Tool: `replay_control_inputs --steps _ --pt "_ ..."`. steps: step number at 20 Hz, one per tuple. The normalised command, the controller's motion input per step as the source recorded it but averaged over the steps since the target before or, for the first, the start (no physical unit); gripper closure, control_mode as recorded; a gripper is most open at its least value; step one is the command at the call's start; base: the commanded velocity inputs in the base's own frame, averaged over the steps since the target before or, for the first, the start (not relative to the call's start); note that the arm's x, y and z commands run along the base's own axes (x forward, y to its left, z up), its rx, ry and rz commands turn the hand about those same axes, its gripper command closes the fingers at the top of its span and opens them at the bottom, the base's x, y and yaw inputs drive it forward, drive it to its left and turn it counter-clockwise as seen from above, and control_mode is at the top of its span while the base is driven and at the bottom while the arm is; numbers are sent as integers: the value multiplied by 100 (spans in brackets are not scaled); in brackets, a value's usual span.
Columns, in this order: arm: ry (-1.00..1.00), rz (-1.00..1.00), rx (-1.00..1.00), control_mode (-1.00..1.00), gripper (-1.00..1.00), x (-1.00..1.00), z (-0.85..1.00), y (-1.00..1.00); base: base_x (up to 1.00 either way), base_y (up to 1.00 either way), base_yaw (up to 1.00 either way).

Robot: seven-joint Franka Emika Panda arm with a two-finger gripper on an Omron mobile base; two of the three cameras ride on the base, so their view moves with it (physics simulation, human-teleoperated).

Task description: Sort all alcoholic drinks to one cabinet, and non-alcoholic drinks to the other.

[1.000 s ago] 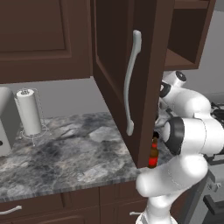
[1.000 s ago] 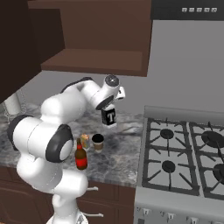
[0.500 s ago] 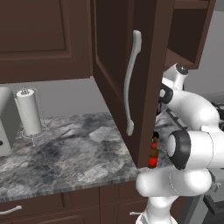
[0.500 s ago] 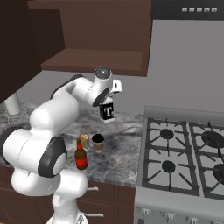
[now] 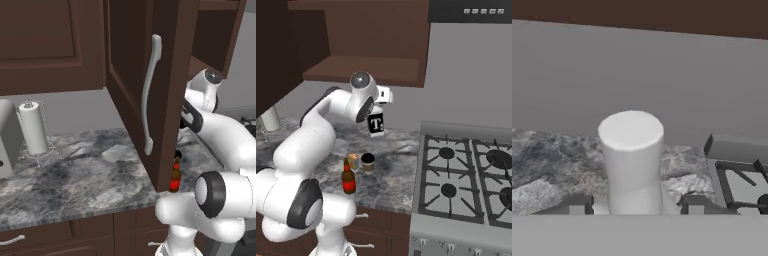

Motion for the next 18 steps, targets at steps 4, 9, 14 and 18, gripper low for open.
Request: replay_control_inputs --steps 4,9,14,18 --pt "-10 -17 0 -100 100 -44 36 0 0 0 0" --pt "-8 -16 0 -100 100 -41 38 1 0 0 0" --pt "-7 -12 1 -100 100 -45 43 0 0 0 0" --pt "-5 -9 4 -100 100 -41 52 0 0 0 0"
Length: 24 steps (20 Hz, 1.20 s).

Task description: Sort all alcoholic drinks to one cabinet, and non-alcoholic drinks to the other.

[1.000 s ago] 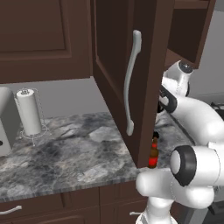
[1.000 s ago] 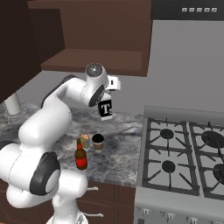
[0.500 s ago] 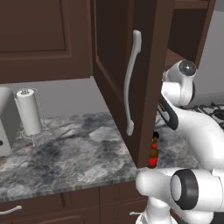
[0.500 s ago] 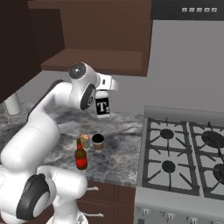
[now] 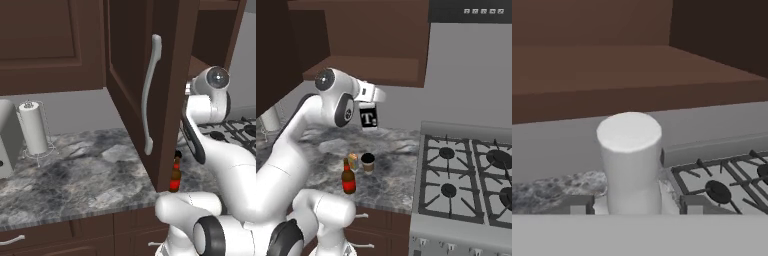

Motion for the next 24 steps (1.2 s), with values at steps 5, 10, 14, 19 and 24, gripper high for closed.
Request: replay_control_inputs --steps 5,10,14,19,24 --pt "-4 -5 4 -100 100 -40 52 0 0 0 0" --pt "-3 -4 3 -100 100 -35 50 0 0 0 0" --pt "-4 -3 1 -100 100 -21 48 0 0 0 0" --pt "-8 -3 0 -100 100 -7 42 0 0 0 0" --pt "-4 -4 0 -100 100 -7 43 0 0 0 0"
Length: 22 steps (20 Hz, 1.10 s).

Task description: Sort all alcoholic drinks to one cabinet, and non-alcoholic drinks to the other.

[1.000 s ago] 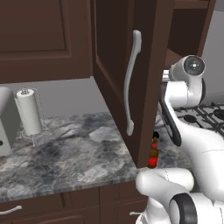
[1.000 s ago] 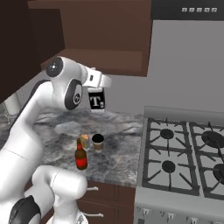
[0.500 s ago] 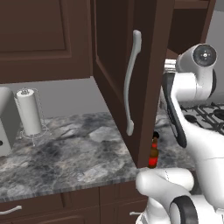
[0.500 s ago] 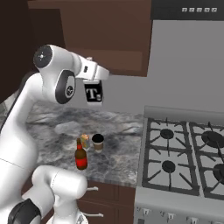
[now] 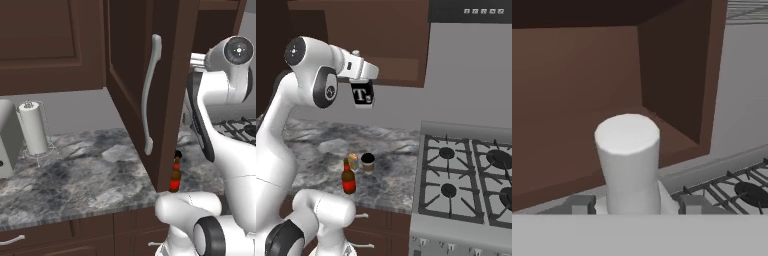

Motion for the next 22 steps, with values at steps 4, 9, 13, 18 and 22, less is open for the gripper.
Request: replay_control_inputs --steps 4,9,13,18,22 --pt "-1 -4 0 -100 100 -1 41 -3 0 0 0" --pt "-1 -3 0 -100 100 0 36 -7 0 0 0" --pt "0 0 0 -100 100 17 8 -6 0 0 0" --pt "0 0 0 -100 100 30 2 -1 0 0 0" --pt "-1 0 0 -100 100 28 3 -2 0 0 0"
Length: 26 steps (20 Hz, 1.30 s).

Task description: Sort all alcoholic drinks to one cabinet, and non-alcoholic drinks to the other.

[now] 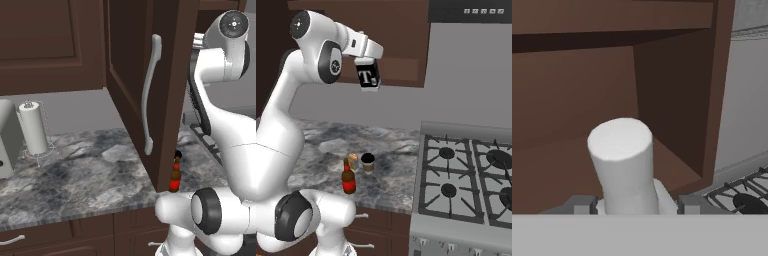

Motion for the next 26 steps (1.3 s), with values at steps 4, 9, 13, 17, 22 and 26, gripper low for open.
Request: replay_control_inputs --steps 4,9,13,17,22,26 --pt "-2 0 0 -100 100 29 1 -5 0 0 0" --pt "-3 0 0 -100 100 31 0 -8 0 0 0" --pt "0 0 0 -100 100 34 0 -11 0 0 0" --pt "0 0 0 -100 100 34 0 -12 0 0 0" --pt "0 0 0 -100 100 37 0 -11 0 0 0" --pt "0 0 0 -100 100 39 0 -9 0 0 0"
